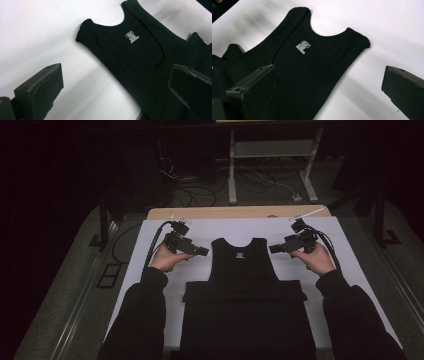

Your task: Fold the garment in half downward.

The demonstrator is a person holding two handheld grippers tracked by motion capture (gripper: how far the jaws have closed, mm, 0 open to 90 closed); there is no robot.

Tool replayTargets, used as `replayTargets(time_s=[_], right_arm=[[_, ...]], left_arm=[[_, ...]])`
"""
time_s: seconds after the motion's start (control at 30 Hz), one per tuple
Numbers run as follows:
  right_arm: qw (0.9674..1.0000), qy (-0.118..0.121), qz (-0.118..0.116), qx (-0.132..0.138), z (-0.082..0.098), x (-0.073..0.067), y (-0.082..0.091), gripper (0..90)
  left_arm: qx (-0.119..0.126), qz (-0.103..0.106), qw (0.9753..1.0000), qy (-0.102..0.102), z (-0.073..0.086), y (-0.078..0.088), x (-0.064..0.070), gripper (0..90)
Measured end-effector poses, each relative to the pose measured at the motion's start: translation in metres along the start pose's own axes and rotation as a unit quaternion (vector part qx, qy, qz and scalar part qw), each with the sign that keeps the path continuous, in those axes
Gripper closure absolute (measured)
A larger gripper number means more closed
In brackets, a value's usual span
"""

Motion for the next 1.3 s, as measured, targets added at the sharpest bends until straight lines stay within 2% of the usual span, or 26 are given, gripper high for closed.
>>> replayTargets(time_s=[0.4, 0.87, 0.97, 1.1, 1.3], right_arm=[[0.9998, -0.007, 0.001, -0.019, 0.01, 0.009, -0.022, 0.0], [0.9995, -0.003, 0.003, -0.032, 0.017, 0.009, -0.038, 0.0], [0.9995, -0.001, -0.001, -0.032, 0.018, 0.007, -0.041, 2.5], [0.9994, -0.001, -0.005, -0.033, 0.019, 0.006, -0.043, 5.1], [0.9992, -0.002, -0.008, -0.039, 0.024, 0.004, -0.047, 10.7]], left_arm=[[-0.006, 0.013, 0.9999, 0.005, 0.005, -0.026, 0.003, 0.0], [-0.02, 0.016, 0.9996, 0.011, 0.013, -0.045, 0.004, 0.0], [-0.021, 0.011, 0.9997, 0.004, 0.014, -0.049, 0.005, 0.0], [-0.039, 0.009, 0.9992, 0.004, 0.018, -0.055, 0.008, 0.2], [-0.039, 0.012, 0.9991, 0.005, 0.019, -0.057, 0.012, 7.3]])
Point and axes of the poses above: each handheld gripper's, and its own axes: y roughly backward along the jaws, z roughly out of its underside, x roughly to its right, the point moved 9 cm from there along -y, roughly forward along the jaws, and after that the axes turned 3 degrees about x, right-handed, at the moved point
